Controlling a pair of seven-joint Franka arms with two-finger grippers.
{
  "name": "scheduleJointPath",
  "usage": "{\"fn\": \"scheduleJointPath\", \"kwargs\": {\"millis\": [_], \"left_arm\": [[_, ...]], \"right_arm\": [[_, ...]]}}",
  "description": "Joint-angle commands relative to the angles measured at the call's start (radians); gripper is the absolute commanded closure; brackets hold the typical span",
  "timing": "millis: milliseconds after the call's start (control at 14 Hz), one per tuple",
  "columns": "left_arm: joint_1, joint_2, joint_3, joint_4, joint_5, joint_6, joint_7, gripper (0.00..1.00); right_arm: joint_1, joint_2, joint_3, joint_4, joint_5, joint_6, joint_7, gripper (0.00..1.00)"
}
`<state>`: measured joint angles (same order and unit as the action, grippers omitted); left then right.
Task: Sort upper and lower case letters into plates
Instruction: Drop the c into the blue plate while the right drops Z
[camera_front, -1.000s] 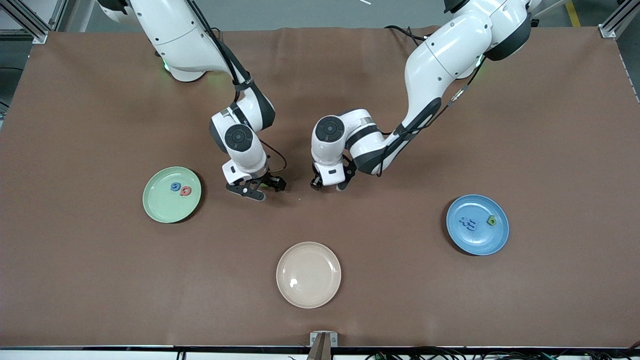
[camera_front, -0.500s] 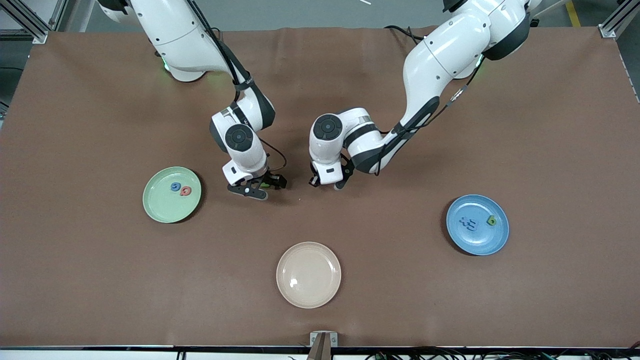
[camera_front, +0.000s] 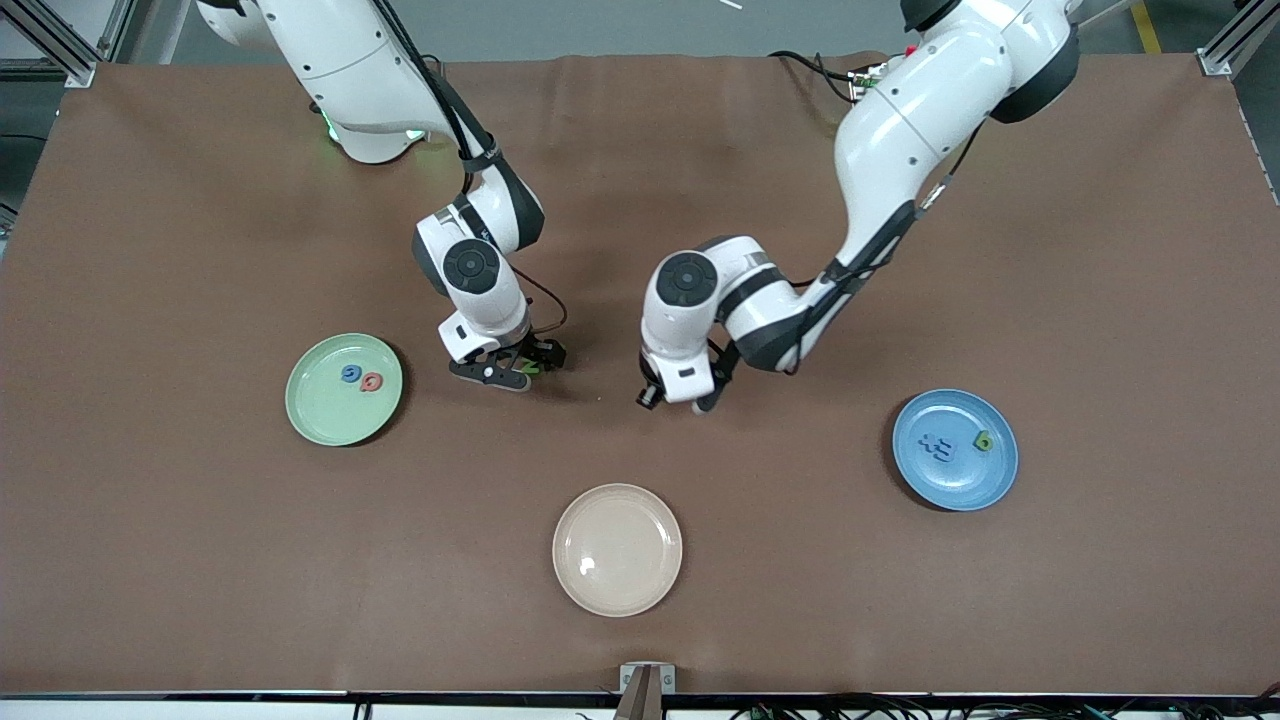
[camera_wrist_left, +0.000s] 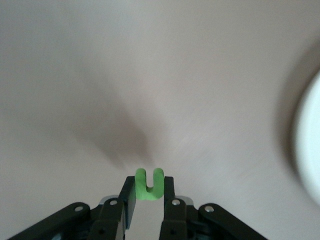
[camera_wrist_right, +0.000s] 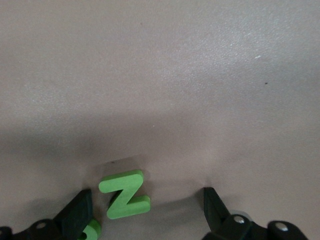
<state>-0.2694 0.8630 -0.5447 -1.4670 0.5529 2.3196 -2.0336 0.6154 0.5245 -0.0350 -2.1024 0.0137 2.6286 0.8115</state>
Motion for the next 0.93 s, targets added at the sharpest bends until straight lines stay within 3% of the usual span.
{"fn": "scheduleJointPath", "kwargs": {"millis": [0, 214, 429, 643, 714, 857], "left_arm": [[0.080, -0.064, -0.009, 0.030, 0.013, -0.075, 0.166, 1.00], [0.134, -0.075, -0.011, 0.103, -0.001, -0.188, 0.390, 1.00], [0.214, -0.099, -0.014, 0.126, -0.004, -0.262, 0.592, 1.00], [0.292, -0.128, -0.011, 0.122, -0.022, -0.313, 0.800, 1.00], [0.314, -0.130, -0.011, 0.122, -0.024, -0.333, 0.867, 1.00], [0.352, -0.139, -0.009, 0.117, -0.024, -0.348, 0.965, 1.00]], "right_arm": [[0.001, -0.026, -0.005, -0.038, -0.014, 0.010, -0.006, 0.06], [0.001, -0.024, -0.005, -0.037, -0.014, 0.014, -0.008, 0.20], [0.000, -0.026, -0.005, -0.039, -0.014, 0.013, -0.009, 0.61], [-0.014, -0.026, -0.005, -0.036, -0.014, 0.013, -0.009, 0.90], [-0.020, -0.027, -0.005, -0.036, -0.014, 0.013, -0.009, 0.98], [-0.045, -0.034, -0.005, -0.033, -0.014, 0.010, -0.037, 0.99]]}}
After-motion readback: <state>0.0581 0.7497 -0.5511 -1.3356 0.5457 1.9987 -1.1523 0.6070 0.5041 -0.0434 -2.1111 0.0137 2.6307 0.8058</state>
